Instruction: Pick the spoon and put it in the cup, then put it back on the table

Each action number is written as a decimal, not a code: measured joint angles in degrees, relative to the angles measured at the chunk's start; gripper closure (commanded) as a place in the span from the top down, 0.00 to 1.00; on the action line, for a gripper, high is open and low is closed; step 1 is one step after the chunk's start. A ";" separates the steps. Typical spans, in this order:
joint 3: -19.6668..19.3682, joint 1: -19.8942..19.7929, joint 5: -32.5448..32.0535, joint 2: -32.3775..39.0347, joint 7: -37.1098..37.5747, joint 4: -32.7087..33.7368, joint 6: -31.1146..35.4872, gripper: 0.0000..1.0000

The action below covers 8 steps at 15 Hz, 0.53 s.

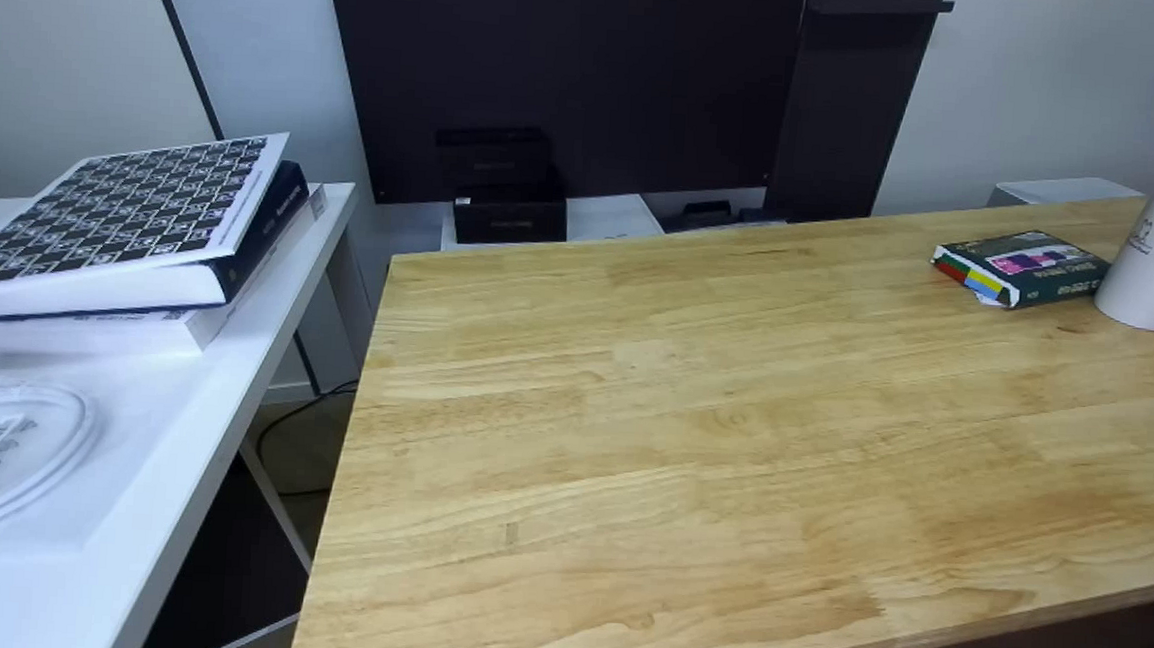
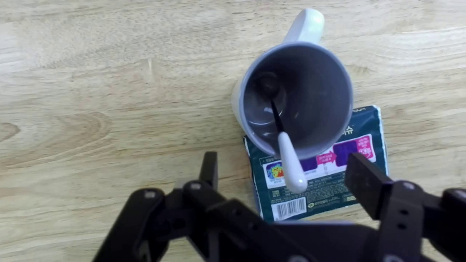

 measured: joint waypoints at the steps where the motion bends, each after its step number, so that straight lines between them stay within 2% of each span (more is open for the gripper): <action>1: 0.17 0.07 0.00 0.01 -0.03 -0.06 0.26 0.51; 8: 0.80 0.34 -0.02 0.11 -0.06 -0.98 1.37 0.05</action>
